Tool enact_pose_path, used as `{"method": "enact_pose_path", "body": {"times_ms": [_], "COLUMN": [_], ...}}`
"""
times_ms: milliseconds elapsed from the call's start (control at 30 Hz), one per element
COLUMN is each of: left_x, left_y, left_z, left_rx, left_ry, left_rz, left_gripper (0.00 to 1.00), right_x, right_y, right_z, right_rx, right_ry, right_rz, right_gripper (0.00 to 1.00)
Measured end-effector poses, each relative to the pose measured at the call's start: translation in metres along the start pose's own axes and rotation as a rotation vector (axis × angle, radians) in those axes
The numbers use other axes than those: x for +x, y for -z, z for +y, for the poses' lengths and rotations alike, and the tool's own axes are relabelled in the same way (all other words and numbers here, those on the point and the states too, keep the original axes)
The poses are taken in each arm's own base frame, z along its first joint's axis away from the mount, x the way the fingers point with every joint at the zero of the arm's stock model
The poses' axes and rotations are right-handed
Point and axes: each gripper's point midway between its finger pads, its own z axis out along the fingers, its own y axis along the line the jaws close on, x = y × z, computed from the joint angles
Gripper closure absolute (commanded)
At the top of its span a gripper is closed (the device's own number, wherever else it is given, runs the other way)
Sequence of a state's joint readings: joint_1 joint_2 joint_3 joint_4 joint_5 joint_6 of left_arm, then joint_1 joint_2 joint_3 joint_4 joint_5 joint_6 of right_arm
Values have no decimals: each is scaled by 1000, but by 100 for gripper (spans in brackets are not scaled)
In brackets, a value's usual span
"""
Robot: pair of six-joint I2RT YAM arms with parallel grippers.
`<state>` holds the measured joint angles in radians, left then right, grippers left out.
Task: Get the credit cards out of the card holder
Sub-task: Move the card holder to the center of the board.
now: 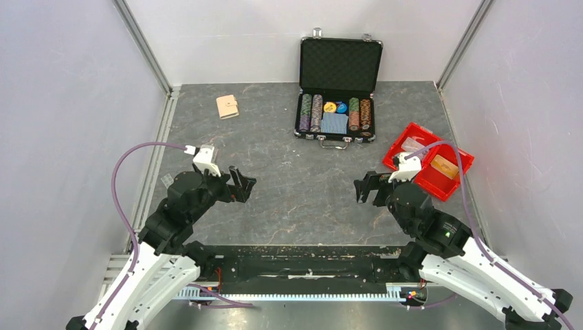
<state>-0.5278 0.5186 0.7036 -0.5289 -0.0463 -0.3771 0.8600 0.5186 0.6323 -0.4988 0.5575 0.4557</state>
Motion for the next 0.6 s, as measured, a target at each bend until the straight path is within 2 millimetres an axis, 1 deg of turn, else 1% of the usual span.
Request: {"method": "enact_pose_path", "body": {"times_ms": [133, 300, 367, 500, 600], "left_x": [1, 2, 4, 10, 4], "left_y": [-1, -4, -8, -19, -29], "left_z": [0, 2, 7, 27, 35], "left_rx": [-2, -13, -43, -170, -246], "left_ry": [0, -1, -2, -1, 7], "left_rz": [3, 13, 24, 76, 118], "left_gripper": [0, 0, 0, 0, 2], "right_x": [0, -7, -10, -13, -15], "right_y": [1, 7, 9, 12, 12], "right_z": [0, -1, -1, 1, 3], "right_rx": [-4, -19, -25, -44, -67], "right_ry": [-1, -22, -29, -35, -37], "right_rz": [-1, -31, -42, -57, -82], "right_gripper": [2, 2, 2, 2, 2]}}
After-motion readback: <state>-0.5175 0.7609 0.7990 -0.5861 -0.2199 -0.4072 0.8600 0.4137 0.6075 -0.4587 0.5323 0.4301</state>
